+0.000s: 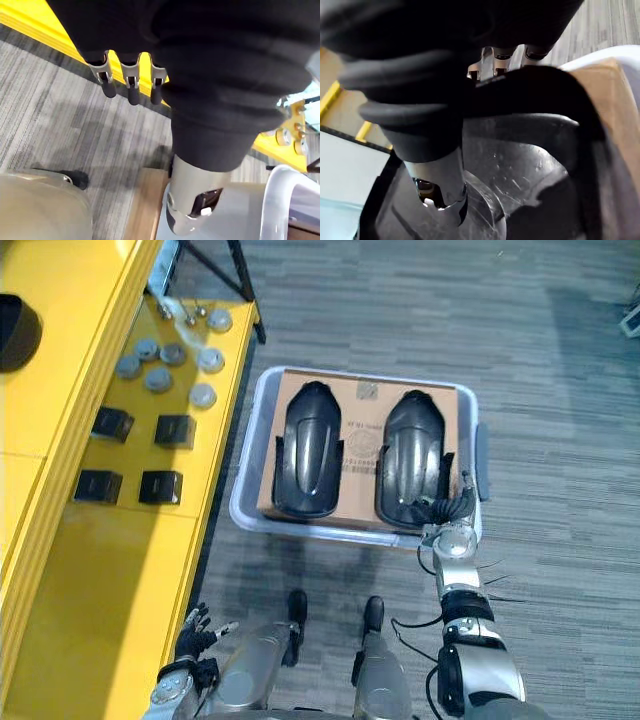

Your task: Walk over and take plastic housings, then place them on the shelf

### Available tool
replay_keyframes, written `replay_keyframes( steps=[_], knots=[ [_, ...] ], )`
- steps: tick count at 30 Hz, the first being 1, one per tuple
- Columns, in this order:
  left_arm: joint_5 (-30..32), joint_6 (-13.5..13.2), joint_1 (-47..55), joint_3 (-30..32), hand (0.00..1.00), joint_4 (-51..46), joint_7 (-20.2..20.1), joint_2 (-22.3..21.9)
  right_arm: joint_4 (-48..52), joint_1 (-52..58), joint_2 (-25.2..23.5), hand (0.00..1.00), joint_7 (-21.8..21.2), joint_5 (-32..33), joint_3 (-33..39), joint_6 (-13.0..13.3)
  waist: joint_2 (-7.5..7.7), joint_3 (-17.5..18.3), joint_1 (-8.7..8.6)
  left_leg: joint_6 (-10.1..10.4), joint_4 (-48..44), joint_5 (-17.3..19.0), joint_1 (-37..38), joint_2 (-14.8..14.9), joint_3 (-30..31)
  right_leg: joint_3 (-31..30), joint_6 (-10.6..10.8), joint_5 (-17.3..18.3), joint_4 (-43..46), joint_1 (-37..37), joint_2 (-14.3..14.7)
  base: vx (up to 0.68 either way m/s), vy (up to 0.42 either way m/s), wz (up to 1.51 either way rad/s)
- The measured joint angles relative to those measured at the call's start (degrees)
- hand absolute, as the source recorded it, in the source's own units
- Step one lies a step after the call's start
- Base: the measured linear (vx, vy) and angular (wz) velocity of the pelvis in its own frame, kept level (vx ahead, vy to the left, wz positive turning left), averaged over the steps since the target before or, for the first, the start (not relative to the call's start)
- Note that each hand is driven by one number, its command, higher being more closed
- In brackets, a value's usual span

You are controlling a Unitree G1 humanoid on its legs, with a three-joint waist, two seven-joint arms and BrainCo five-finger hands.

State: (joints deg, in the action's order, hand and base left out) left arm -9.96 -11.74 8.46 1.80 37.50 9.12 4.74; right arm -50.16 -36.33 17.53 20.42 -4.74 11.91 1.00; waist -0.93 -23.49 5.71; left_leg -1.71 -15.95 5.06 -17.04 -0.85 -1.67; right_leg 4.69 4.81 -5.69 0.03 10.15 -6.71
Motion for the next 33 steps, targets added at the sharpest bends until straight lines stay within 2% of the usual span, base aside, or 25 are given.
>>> replay_keyframes(
  steps=[4, 13, 21, 23, 26, 28, 31, 33],
  knots=[
    [-1.03, 0.01, -0.99, -0.68, 0.0, 0.07, 1.07, 0.1, -5.51, -5.27, 3.43, 1.0, 2.22, 2.38, 0.24, -0.29, 0.0, -1.02, 0.08, -0.22, -0.88, 0.13, -1.91, -0.01, 0.05, 0.06, -0.36, -0.29, -0.1, 1.27, 0.0, -0.01, 0.006, 0.0],
    [-2.55, 0.01, -1.91, -2.35, 0.0, 0.47, 1.43, 0.51, -6.94, -7.14, 4.25, 1.0, 3.12, 6.4, 0.89, 0.15, 0.08, -1.38, -0.09, -0.23, -0.84, 0.16, -1.89, 0.22, 0.19, 0.05, -0.63, -0.46, -0.3, 1.25, 0.61, 0.0, 0.0, 0.0],
    [-2.82, 0.12, -2.28, -3.51, 0.0, 0.26, 1.15, -0.06, 3.96, 3.45, 3.88, 1.0, 3.15, 4.57, 1.63, 0.09, 0.23, -1.29, -0.38, -0.21, 0.07, 0.11, 0.93, -0.08, 0.05, -0.03, -0.76, -0.46, -0.3, -0.96, 0.36, 0.0, 0.002, -0.01],
    [-2.82, 0.17, -2.28, -3.51, 0.0, 0.03, 1.04, -0.05, 8.34, 6.28, 3.58, 1.0, 3.27, 3.97, 1.93, -0.26, 0.35, -1.2, -0.8, -0.15, 0.15, 0.05, 1.05, -0.1, -0.04, -0.1, -0.76, -0.46, -0.3, -1.03, 0.33, -0.02, 0.006, -0.02],
    [-2.78, 0.56, -2.1, -3.45, 0.0, -0.22, 0.99, 0.07, 17.87, 11.27, 1.02, 1.0, 3.69, 2.56, 4.16, -0.58, 1.29, -0.33, -1.91, 0.03, 1.32, -0.54, 1.96, -0.14, -0.26, -0.29, -0.75, -0.48, -0.32, -1.2, 0.3, 0.0, -0.005, -0.03],
    [-2.75, 1.35, -1.02, -3.46, 0.0, -3.28, 0.94, -0.07, 26.63, 16.65, -0.66, 1.0, 4.8, 0.64, 4.29, -1.11, 2.09, 2.53, -2.24, 0.17, 2.17, -0.74, 2.56, -0.07, -0.36, -0.35, -0.75, -0.49, -0.67, -1.45, 0.41, 0.03, -0.013, -0.05],
    [-1.92, 1.43, 1.6, -3.52, 0.0, -10.5, 0.88, -0.17, 31.58, 19.85, -3.52, 1.0, 5.67, -2.83, 4.59, -1.08, 3.23, 5.62, -2.63, 0.23, 4.14, -0.73, 5.53, 0.05, -1.28, -1.39, -0.85, -0.37, -1.58, -3.51, 0.48, 0.04, -0.01, -0.14],
    [-1.58, 1.39, 2.15, -3.48, 0.0, -15.52, 0.92, -0.47, 35.5, 21.38, -5.18, 1.0, 6.27, -4.54, 5.13, -1.08, 3.25, 7.06, -3.12, 0.46, 5.37, -0.82, 6.13, -0.01, -1.27, -1.47, -1.25, -0.05, -1.81, -3.85, 0.37, 0.01, -0.002, -0.04]
  ],
)
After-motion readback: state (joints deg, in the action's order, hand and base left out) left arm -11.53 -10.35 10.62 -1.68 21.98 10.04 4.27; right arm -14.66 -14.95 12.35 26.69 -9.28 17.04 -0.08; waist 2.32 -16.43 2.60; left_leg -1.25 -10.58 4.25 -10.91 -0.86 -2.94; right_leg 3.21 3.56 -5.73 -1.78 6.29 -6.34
